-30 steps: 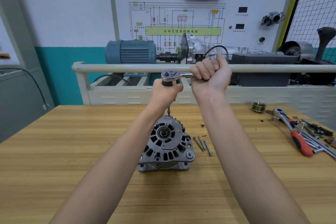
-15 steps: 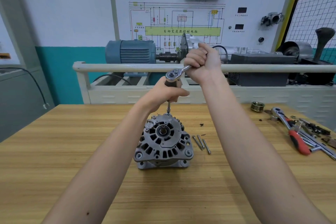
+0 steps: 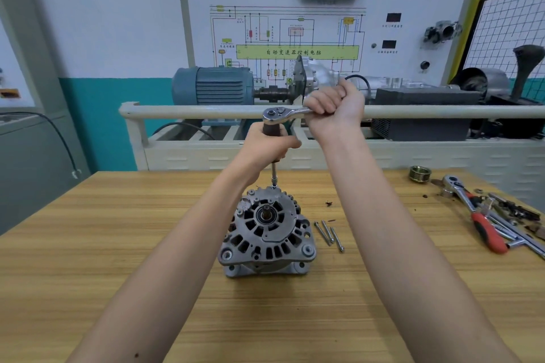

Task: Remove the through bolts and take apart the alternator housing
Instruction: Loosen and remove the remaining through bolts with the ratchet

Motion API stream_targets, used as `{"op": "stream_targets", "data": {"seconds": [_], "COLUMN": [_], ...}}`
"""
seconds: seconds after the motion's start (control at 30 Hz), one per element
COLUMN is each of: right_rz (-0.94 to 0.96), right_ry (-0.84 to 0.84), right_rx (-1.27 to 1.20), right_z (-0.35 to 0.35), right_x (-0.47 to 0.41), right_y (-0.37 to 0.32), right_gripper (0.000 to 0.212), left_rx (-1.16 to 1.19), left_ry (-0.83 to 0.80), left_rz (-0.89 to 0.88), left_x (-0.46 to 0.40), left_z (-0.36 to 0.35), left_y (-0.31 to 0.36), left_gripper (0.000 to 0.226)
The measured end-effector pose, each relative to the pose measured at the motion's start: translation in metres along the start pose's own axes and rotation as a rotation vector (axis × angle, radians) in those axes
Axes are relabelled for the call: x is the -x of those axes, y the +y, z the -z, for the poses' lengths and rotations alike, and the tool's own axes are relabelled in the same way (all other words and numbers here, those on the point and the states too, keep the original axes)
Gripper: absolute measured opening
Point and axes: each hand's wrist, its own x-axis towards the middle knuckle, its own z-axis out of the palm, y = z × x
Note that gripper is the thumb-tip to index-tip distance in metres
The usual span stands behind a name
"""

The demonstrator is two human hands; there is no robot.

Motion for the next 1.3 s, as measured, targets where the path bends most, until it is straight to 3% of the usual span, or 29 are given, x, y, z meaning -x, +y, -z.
{"op": "stream_targets", "data": {"seconds": [0.1, 0.2, 0.3, 0.4, 0.47, 0.6, 0.73, 0.8, 0.9, 1.03, 1.13, 1.17, 1.23, 1.3], "right_rz": [-0.148, -0.138, 0.033, 0.214, 0.271, 0.149, -0.221, -0.324, -0.271, -0.035, -0.047, -0.094, -0.156, -0.100], "right_ry": [0.000, -0.036, -0.035, -0.021, -0.020, 0.006, -0.023, -0.059, -0.063, -0.065, -0.262, -0.353, -0.447, -0.401], "right_rx": [-0.027, -0.075, -0.110, -0.084, -0.062, -0.063, -0.075, -0.063, -0.101, -0.117, 0.044, 0.138, 0.436, 0.893], "right_z": [-0.004, 0.000, 0.010, 0.017, 0.017, 0.009, 0.003, 0.005, 0.011, 0.027, 0.042, 0.051, 0.076, 0.100], "right_x": [-0.018, -0.019, -0.005, 0.017, 0.024, 0.006, -0.026, -0.036, -0.036, -0.022, -0.005, 0.001, 0.003, 0.006], "right_y": [-0.007, -0.005, 0.001, 0.011, 0.013, 0.001, -0.010, -0.013, -0.012, -0.010, -0.006, -0.003, -0.001, 0.004], "right_gripper": [0.044, 0.043, 0.045, 0.047, 0.049, 0.045, 0.044, 0.049, 0.047, 0.044, 0.027, 0.034, 0.069, 0.078], "left_rx": [-0.031, 0.019, 0.047, 0.012, -0.015, -0.052, 0.047, 0.057, 0.054, 0.048, 0.062, 0.075, 0.091, 0.087], "left_ry": [-0.205, -0.250, -0.040, 0.257, 0.327, 0.154, -0.262, -0.371, -0.328, -0.042, 0.096, 0.092, 0.076, 0.059], "left_rz": [-0.044, -0.032, 0.000, 0.020, 0.007, 0.013, -0.050, -0.031, -0.003, 0.022, 0.043, 0.049, 0.055, 0.064], "left_x": [-0.003, -0.009, -0.013, -0.015, -0.016, -0.014, -0.009, -0.008, -0.011, -0.012, -0.014, -0.014, -0.014, -0.014], "left_z": [0.006, 0.005, -0.005, -0.019, -0.024, -0.014, 0.004, 0.004, 0.001, -0.011, -0.018, -0.019, -0.018, -0.014], "left_y": [0.004, 0.004, 0.002, 0.000, -0.001, 0.003, 0.005, 0.008, 0.007, 0.004, 0.005, 0.005, 0.004, 0.003], "left_gripper": [0.046, 0.055, 0.056, 0.038, 0.030, 0.035, 0.039, 0.041, 0.053, 0.050, 0.040, 0.040, 0.040, 0.039]}}
